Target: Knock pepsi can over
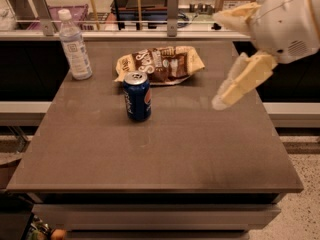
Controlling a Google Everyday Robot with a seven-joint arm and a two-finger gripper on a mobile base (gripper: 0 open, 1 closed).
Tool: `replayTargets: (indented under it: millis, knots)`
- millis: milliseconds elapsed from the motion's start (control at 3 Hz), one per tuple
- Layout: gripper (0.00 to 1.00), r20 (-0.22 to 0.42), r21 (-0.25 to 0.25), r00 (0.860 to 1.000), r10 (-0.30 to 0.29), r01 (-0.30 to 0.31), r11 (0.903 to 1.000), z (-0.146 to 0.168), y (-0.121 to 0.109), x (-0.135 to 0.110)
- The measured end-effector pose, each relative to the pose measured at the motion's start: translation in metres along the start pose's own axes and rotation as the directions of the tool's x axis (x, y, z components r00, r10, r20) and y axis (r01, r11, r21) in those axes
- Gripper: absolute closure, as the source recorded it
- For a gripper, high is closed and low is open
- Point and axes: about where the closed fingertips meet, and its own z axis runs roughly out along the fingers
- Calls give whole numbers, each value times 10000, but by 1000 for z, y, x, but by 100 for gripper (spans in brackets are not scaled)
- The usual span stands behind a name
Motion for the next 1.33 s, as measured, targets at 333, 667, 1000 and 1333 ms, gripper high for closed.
replayTargets:
  millis: [333,667,1000,1333]
  knots:
    - [0,1947,-466,9806,229,-141,9988,32,-1,-18]
    - [0,3239,-659,9435,704,-517,9965,57,-3,-31]
    - [0,4049,-810,9037,1391,-1161,9899,85,-9,-32]
    - [0,4159,-863,8811,2253,-2084,9742,125,-26,-28]
